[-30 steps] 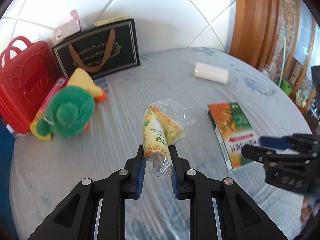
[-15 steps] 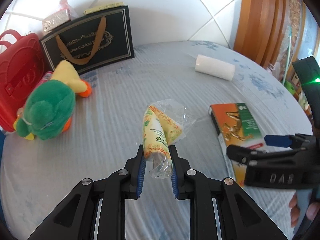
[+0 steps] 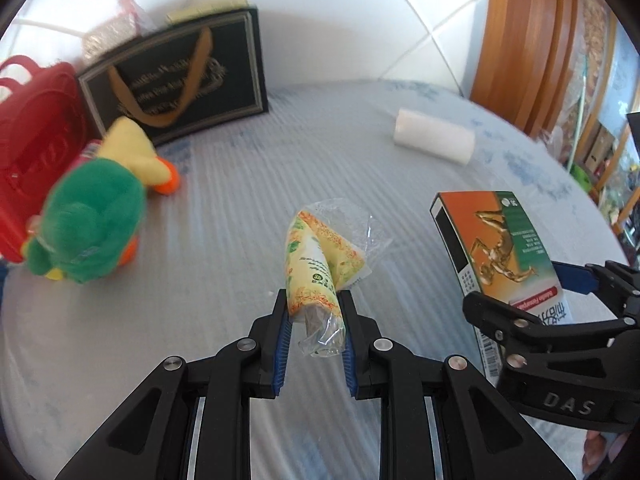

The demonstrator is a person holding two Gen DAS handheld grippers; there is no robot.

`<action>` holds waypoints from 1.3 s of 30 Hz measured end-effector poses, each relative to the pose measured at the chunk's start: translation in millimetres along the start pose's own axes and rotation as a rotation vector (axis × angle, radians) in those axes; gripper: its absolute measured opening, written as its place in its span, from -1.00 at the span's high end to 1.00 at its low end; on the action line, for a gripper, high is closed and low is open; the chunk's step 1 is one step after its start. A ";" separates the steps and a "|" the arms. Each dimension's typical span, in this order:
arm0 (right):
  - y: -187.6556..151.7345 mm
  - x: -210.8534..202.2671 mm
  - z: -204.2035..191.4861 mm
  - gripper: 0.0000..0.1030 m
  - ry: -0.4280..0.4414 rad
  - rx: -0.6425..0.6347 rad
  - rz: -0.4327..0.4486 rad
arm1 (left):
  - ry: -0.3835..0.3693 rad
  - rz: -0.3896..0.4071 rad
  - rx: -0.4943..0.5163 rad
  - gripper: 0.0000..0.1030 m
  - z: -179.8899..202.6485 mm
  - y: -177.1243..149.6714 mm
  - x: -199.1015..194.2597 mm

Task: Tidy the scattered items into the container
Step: 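Lift the snack pack with the left gripper while the right grasps and lifts the medicine box, then carry both items over the blue crate and open both grippers to drop them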

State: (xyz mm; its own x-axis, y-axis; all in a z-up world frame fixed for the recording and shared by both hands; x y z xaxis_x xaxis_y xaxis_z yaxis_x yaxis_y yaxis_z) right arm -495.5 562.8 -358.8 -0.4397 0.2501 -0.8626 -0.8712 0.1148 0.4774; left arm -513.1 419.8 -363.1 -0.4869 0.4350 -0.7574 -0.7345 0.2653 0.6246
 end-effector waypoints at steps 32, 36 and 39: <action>-20.7 -512.7 -439.1 -0.72 0.646 -0.539 0.672 | 0.706 0.465 -0.362 0.56 -300.0 -94.5 -608.3; -51.2 -540.1 -512.3 -0.72 0.693 -0.587 0.654 | 0.750 0.415 -0.410 0.56 -355.7 -134.4 -638.7; -70.3 -544.2 -556.9 -0.72 0.681 -0.617 0.622 | 0.754 0.386 -0.439 0.56 -385.9 -155.6 -648.3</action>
State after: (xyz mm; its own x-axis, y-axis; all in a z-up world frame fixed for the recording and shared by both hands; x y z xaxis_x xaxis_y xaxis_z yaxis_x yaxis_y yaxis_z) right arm -316.6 -116.8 -16.2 -0.7017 -0.5042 -0.5033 -0.3326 -0.3929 0.8573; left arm -265.5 -235.6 -42.8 -0.7967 -0.2852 -0.5329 -0.4966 -0.1938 0.8461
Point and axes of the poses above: each gripper's, at about its wrist camera, not at the fingertips, and x roughly the way its jaws point, z to its right, y to its top, the point moved 10 cm from there along x, roughly the way its jaws point, and after that the axes turned 15 degrees about -y, right-handed, at the moved point
